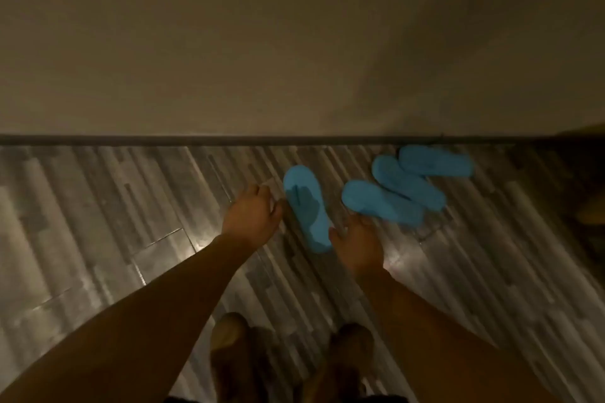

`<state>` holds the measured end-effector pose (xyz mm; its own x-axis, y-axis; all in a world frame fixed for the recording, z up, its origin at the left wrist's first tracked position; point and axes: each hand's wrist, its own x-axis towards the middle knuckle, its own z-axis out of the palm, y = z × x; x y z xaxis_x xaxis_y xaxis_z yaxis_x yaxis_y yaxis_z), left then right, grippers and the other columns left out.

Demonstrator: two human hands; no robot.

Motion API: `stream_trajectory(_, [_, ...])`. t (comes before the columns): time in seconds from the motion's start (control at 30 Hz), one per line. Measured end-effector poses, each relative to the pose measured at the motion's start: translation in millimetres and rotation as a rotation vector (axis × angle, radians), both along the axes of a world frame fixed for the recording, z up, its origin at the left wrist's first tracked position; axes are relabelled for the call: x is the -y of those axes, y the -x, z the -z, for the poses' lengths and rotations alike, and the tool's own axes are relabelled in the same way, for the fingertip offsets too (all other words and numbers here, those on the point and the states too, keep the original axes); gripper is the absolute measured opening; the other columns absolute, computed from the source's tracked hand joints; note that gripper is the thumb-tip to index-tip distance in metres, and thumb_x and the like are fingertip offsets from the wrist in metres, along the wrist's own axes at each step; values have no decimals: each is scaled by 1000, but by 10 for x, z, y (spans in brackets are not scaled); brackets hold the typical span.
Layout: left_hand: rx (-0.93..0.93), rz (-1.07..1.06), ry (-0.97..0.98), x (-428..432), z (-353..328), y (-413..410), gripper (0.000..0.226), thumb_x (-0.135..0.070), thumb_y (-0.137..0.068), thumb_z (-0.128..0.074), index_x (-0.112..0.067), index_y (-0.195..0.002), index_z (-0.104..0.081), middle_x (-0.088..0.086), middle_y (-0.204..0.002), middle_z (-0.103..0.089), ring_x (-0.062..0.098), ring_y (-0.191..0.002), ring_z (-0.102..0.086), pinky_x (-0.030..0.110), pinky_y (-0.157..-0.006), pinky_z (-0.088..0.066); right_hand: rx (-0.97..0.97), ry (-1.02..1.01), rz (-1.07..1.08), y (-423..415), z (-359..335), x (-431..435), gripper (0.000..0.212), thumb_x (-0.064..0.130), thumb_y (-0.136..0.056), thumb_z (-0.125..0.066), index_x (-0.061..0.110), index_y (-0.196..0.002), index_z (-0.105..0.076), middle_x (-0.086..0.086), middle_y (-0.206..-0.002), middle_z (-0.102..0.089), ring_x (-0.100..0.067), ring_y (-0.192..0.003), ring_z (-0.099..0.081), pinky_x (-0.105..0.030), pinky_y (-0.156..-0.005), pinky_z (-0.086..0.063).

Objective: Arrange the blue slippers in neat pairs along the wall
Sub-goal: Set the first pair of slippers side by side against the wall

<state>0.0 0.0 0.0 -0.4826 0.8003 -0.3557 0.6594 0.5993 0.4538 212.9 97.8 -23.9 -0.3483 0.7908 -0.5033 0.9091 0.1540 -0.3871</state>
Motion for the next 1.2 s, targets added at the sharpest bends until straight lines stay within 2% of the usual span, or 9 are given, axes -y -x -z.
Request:
stream_trajectory(0.2, [-25, 69, 16, -172, 1312, 25, 33, -41, -96, -46, -13, -109, -57, 9, -104, -57, 25, -91, -57, 36, -74, -46, 34, 64, 103, 14, 1253, -19, 56, 45, -93, -62, 4, -130, -52, -17, -125, -62, -34, -110, -62, -39, -87, -53])
stream_trajectory(0.37, [-12, 77, -32, -417, 2039, 138, 34, -41, -97, -48, -11, -109, -57, 10, -101, -57, 26, -89, -59, 34, -70, -43, 8, 50, 197, 0, 1970, -39, 71, 52, -88, -66, 7, -138, -43, -15, -133, -57, -32, -112, -60, -46, -89, -55])
stream_trajectory(0.5, [-19, 51, 6, -570, 2413, 178, 49, -52, -92, -52, -13, -121, -55, 11, -116, -55, 27, -101, -56, 40, -83, -50, -3, 37, 214, -8, 2277, -33, 76, 52, -84, -72, 6, -137, -42, -14, -138, -49, -30, -118, -54, -42, -91, -52])
stream_trajectory(0.67, [-62, -28, -62, -708, 2608, 110, 56, -55, -89, -55, -16, -130, -53, 12, -128, -50, 32, -120, -44, 52, -101, -42, -9, -12, 225, 28, 2432, 8, 64, 49, -81, -76, 9, -121, -48, -13, -125, -60, -28, -109, -59, -43, -87, -55])
stream_trajectory(0.83, [110, -267, -139, -863, 2640, 59, 38, -42, -85, -68, -19, -114, -60, 7, -117, -58, 29, -113, -50, 48, -96, -42, -110, 53, 301, 28, 2464, -16, 61, 40, -78, -82, 6, -118, -53, -10, -118, -66, -26, -103, -65, -43, -84, -57])
stream_trajectory(0.93, [351, -383, -250, -892, 2576, 96, 28, -26, -85, -73, -14, -105, -59, 4, -100, -65, 21, -94, -61, 36, -79, -48, -199, 117, 332, 53, 2464, 6, 57, 35, -79, -82, 6, -117, -51, -7, -115, -66, -24, -101, -65, -42, -83, -57])
stream_trajectory(1.0, [442, -449, -284, -905, 2552, 191, 24, -18, -83, -75, -15, -98, -57, 3, -92, -65, 21, -86, -63, 40, -77, -54, -241, 118, 337, 143, 2463, 32, 49, 32, -81, -81, 6, -111, -53, -9, -109, -66, -24, -97, -66, -46, -83, -58])
stream_trajectory(1.1, [505, -515, -313, -926, 2563, 443, 23, -14, -81, -76, -16, -94, -57, 9, -92, -68, 26, -86, -67, 51, -82, -57, -269, 105, 309, 390, 2439, 57, 40, 29, -84, -79, 4, -105, -56, -8, -102, -65, -23, -93, -65, -42, -81, -57])
stream_trajectory(1.2, [443, -510, -290, -971, 2559, 713, 22, -15, -83, -74, -13, -97, -57, 10, -93, -67, 28, -87, -66, 46, -83, -56, -284, 110, 260, 685, 2456, 99, 40, 33, -86, -76, 4, -106, -58, -8, -104, -65, -21, -91, -65, -40, -80, -57])
